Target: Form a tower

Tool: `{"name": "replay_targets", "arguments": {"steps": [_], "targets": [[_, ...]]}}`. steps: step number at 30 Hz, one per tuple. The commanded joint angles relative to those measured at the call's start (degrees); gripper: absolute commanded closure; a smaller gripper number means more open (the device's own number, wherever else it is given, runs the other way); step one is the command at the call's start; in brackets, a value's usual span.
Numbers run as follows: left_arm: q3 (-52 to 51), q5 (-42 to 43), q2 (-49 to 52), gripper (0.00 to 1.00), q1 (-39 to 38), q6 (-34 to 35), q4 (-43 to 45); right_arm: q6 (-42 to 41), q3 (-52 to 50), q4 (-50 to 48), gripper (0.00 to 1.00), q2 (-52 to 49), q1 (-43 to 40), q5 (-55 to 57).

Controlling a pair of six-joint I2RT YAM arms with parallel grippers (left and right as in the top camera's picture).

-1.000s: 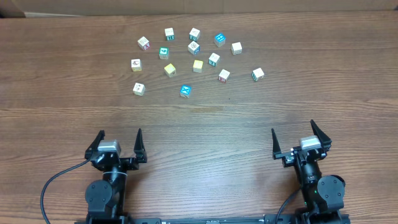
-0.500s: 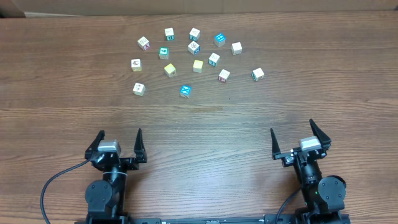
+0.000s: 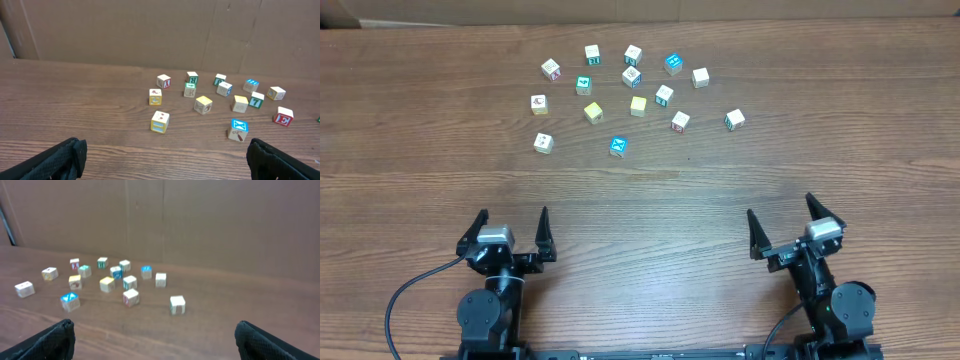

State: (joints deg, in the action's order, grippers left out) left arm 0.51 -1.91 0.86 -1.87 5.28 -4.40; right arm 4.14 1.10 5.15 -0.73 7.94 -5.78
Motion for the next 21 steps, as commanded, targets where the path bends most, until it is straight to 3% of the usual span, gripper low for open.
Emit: {"name": "replay_targets", "arguments": {"steps": [1, 9, 21], "targets": [[-0.2, 0.1, -0.5, 0.0, -0.2, -1.6, 0.2, -2.9, 3.3, 1.4, 0.0, 0.6, -0.2, -0.5], [-0.2, 0.1, -0.5, 0.0, -0.2, -1.6, 0.2, -2.9, 10.2, 9.3, 0.0, 0.6, -0.2, -0.5], [-0.2, 0.1, -0.5, 0.0, -0.2, -1.6, 0.1, -2.9, 19.1, 12.7, 0.0, -0.2, -0.2, -0.5]]}}
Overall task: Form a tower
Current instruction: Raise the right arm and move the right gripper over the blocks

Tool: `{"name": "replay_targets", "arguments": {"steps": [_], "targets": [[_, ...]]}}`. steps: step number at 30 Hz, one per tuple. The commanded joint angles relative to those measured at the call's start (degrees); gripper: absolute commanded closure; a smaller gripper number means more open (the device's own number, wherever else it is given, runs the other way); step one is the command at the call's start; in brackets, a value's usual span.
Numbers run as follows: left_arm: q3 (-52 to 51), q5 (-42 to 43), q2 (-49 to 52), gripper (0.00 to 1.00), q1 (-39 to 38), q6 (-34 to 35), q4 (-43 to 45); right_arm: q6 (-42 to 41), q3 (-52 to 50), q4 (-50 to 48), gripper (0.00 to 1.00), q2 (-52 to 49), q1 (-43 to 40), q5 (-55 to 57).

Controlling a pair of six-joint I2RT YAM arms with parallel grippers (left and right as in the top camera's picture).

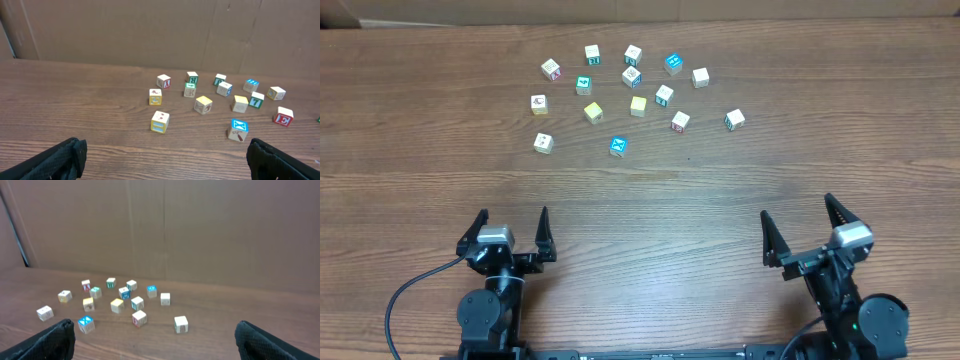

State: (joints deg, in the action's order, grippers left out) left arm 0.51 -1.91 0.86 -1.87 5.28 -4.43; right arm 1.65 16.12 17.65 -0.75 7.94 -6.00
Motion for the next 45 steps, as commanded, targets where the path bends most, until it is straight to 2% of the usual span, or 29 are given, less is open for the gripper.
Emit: {"name": "replay_targets", "arguments": {"steps": [1, 9, 17, 26, 34, 38, 40, 45], "targets": [[-0.2, 0.1, -0.5, 0.0, -0.2, -1.6, 0.2, -0.4, 5.0, 0.5, 0.0, -0.7, -0.2, -0.3], [-0.2, 0.1, -0.5, 0.0, -0.2, -1.6, 0.2, -0.4, 15.2, 3.1, 0.0, -8.8, -0.2, -0.3], [-0.2, 0.1, -0.5, 0.0, -0.2, -1.6, 0.2, -0.4, 33.0, 8.8, 0.0, -25.9, -0.2, -0.7], [-0.2, 0.1, -0.5, 0.0, -0.2, -1.6, 0.2, -0.4, 64.8, 21.1, 0.0, -50.7, -0.2, -0.8], [-0.2, 0.1, -0.5, 0.0, -0.2, -1.6, 0.2, -0.4, 97.5, 41.0, 0.0, -76.1, -0.2, -3.3], [-0.2, 0.1, -0.5, 0.0, -0.2, -1.6, 0.2, -0.4, 110.0, 49.4, 0.0, -87.5, -0.2, -6.0], [-0.2, 0.1, -0.5, 0.0, -0.2, -1.6, 0.2, -0.4, 113.2, 52.0, 0.0, -92.1, -0.2, -8.4], [-0.2, 0.1, -0.5, 0.0, -0.2, -1.6, 0.2, -0.4, 113.6, 56.2, 0.0, -99.5, -0.2, -16.0]]}}
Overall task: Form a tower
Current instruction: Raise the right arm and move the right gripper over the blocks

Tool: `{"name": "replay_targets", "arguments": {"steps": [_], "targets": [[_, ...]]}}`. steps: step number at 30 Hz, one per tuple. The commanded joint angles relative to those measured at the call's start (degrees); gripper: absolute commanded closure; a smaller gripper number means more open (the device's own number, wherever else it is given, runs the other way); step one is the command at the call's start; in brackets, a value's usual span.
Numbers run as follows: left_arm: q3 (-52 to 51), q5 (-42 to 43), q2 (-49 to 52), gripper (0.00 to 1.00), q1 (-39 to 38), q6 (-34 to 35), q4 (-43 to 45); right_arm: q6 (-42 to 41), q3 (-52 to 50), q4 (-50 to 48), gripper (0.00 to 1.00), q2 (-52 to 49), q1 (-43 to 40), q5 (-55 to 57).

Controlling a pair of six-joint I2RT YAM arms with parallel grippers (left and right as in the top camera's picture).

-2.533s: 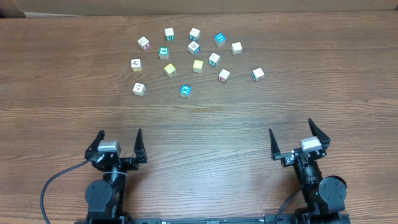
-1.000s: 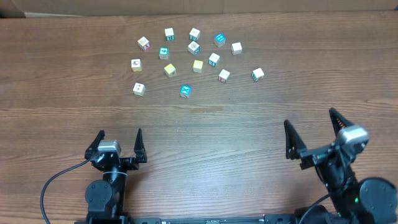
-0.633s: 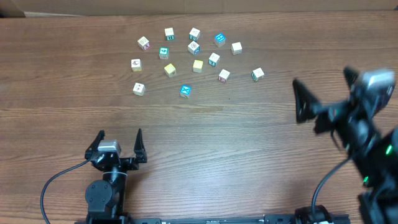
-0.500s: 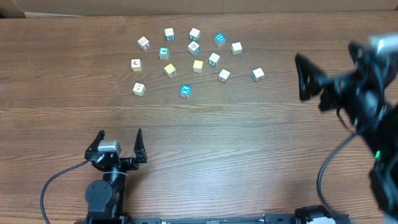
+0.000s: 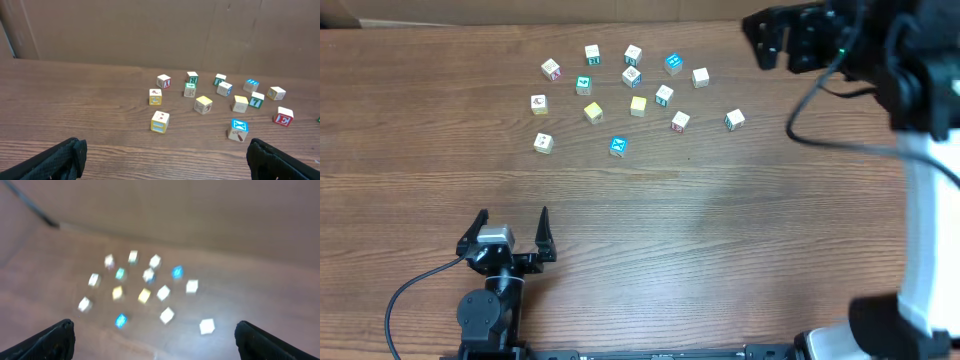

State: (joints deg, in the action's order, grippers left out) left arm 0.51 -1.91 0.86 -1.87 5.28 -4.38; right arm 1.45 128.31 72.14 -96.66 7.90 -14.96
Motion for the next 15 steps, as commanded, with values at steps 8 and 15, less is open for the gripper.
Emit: {"name": "replay_targets", "arguments": {"steps": [8, 15], "targets": [[-0.2, 0.1, -0.5, 0.0, -0.2, -1.6, 0.1, -0.2, 0.4, 4.7, 0.0, -11.2, -0.2, -12.2], [-0.2, 0.1, -0.5, 0.0, -0.2, -1.6, 0.1, -0.5, 0.3, 5.1, 0.17, -13.5, 0.1, -16.7]]}}
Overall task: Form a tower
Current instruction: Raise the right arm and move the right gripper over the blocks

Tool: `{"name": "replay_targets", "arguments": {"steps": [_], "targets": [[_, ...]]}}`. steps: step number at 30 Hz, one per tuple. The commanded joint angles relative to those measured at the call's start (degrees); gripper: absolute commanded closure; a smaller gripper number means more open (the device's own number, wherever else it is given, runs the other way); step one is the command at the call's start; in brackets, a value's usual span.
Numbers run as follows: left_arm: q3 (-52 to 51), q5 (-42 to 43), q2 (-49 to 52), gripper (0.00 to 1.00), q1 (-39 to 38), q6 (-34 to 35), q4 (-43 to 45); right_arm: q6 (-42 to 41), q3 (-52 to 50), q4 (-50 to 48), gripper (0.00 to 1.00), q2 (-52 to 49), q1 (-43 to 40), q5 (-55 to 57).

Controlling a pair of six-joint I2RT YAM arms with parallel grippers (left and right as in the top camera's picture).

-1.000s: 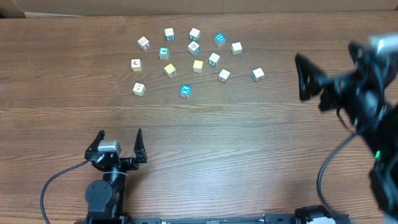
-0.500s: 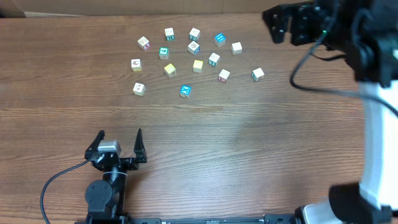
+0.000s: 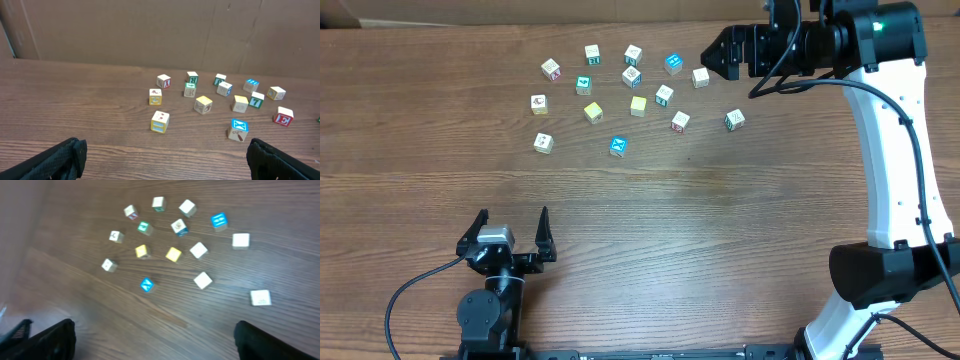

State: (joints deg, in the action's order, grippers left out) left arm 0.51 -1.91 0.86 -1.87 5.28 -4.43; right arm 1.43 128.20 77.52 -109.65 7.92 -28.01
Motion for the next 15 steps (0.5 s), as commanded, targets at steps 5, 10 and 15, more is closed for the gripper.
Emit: {"name": "replay_targets", "arguments": {"steps": [5, 10, 15], "targets": [[-0.2, 0.1, -0.5, 0.0, -0.2, -1.6, 0.2, -8.2, 0.4, -1.0, 0.34, -2.1, 2.8, 4.6], [-0.2, 0.1, -0.5, 0.0, -0.2, -1.6, 0.2, -13.7, 0.4, -2.7, 0.31, -4.3, 7.7, 13.0], [-0.2, 0.1, -0.5, 0.0, -0.2, -1.6, 0.2, -19.4, 0.4, -4.6, 0.31, -7.6, 13.6, 19.9]]}}
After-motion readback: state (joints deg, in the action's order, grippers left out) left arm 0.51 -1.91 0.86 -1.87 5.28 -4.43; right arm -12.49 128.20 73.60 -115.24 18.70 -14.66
